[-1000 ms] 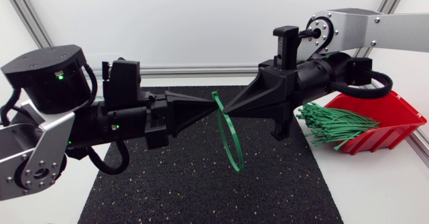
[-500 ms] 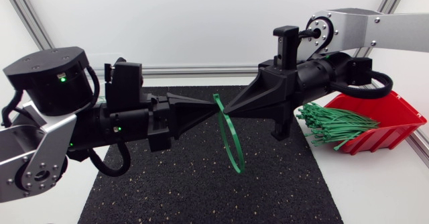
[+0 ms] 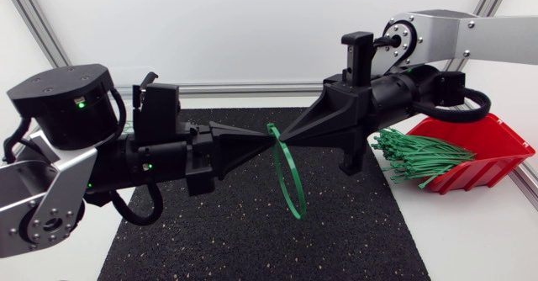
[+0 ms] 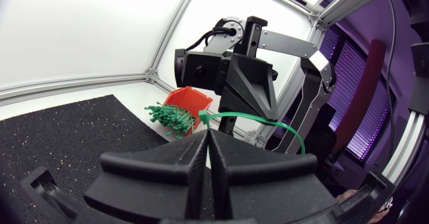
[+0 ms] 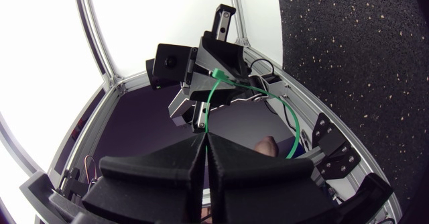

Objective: Take a green cable tie from the red box, thread the tail through the head to close it, then place it in the transparent bin on the left.

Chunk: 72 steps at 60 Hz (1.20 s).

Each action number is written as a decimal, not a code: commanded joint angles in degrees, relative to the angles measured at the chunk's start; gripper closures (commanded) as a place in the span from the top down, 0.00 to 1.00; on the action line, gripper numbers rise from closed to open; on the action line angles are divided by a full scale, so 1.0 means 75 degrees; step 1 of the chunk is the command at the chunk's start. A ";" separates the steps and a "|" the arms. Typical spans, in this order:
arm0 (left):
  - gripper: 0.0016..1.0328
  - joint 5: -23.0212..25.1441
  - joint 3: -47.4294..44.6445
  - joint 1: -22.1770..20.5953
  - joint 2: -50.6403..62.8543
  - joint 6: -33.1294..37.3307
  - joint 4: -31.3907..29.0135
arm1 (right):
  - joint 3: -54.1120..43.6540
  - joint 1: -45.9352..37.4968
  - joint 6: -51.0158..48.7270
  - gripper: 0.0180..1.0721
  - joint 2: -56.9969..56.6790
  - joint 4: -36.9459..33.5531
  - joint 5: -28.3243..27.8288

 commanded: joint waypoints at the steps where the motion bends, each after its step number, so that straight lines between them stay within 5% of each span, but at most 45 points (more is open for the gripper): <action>1: 0.04 0.0114 -0.0240 -0.0126 -0.0207 -0.0094 0.0069 | 0.0159 -0.0089 -0.0086 0.06 0.0181 -0.1159 -0.0344; 47: 0.04 0.0102 0.0158 0.0237 0.0391 -0.0082 0.0209 | 0.0030 0.0005 -0.0086 0.06 -0.0006 -0.1159 -0.0344; 60: 0.04 0.0688 0.0569 0.0776 0.0555 -0.1230 0.0198 | 0.0007 0.0016 -0.0086 0.06 0.0088 -0.1101 -0.0344; 72: 0.04 0.0876 0.0487 0.0776 0.0567 -0.1347 0.0209 | 0.0230 0.0063 -0.0086 0.06 0.0158 -0.1148 -0.0344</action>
